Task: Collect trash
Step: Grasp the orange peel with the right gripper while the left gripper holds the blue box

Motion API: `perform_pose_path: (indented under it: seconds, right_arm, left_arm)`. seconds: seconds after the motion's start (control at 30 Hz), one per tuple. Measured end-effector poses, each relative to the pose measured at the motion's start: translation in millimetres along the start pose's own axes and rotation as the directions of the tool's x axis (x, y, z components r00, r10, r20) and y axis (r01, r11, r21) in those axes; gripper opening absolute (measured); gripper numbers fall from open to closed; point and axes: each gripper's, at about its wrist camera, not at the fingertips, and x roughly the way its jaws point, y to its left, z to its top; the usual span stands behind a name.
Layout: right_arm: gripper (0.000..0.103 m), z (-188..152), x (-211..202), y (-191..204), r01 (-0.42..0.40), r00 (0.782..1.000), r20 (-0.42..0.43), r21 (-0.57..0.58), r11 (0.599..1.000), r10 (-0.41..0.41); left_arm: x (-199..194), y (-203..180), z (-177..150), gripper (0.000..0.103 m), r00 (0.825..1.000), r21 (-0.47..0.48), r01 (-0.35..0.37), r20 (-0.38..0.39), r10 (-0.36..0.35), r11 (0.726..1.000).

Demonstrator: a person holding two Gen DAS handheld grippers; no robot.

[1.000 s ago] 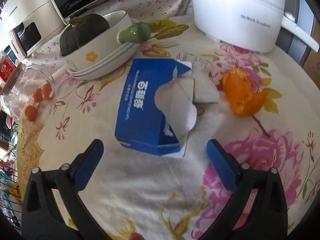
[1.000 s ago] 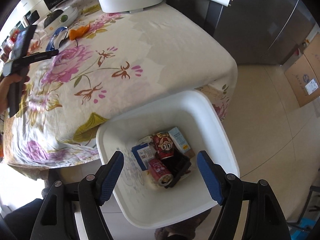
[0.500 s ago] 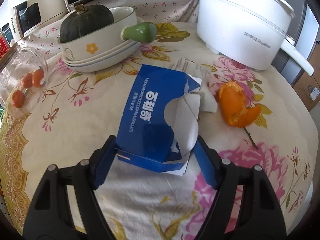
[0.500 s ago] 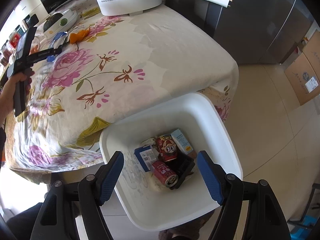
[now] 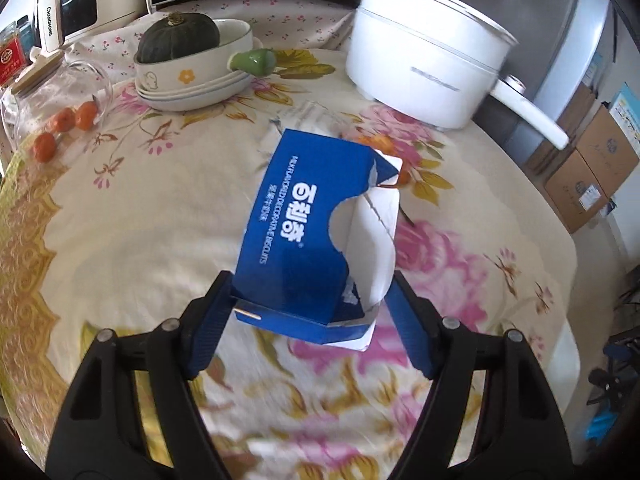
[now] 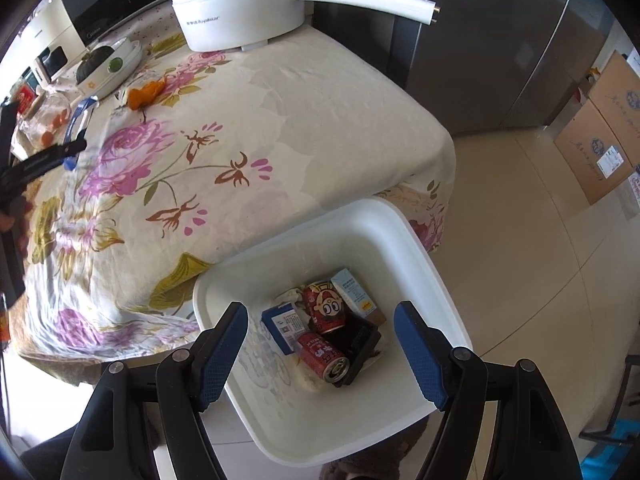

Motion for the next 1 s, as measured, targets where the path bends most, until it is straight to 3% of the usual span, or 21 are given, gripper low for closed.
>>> perform_pose_path:
  seconds: [0.17,0.27,0.33,0.5,0.77,1.0]
  right_arm:
    - [0.077,-1,-1,8,-0.032,0.999,-0.006,-0.004,0.999,0.032]
    - [0.078,7,-1,18,-0.066,0.998,-0.007,-0.005,0.998,0.066]
    - [0.078,17,1,25,-0.084,0.996,-0.010,-0.002,0.996,0.084]
    - [0.078,55,15,61,-0.110,0.994,-0.013,-0.045,0.993,0.109]
    - [0.078,138,69,145,-0.217,0.976,-0.002,-0.109,0.970,0.218]
    - [0.078,193,115,198,-0.272,0.960,0.038,-0.119,0.955,0.278]
  left_arm:
    - [-20,0,-31,0.076,0.999,-0.088,0.024,-0.024,-0.026,0.996]
    - [-34,12,-49,0.076,0.998,-0.203,0.056,-0.006,-0.059,0.978]
    - [-34,17,-53,0.076,0.999,-0.204,0.027,-0.038,-0.036,0.979]
    - [-41,40,-53,0.076,0.998,-0.194,-0.058,-0.014,0.057,0.979]
    - [-45,83,-65,0.077,0.999,-0.361,-0.039,0.000,0.042,0.932]
    - [-56,103,-72,0.077,0.997,-0.402,-0.061,0.014,0.073,0.913]
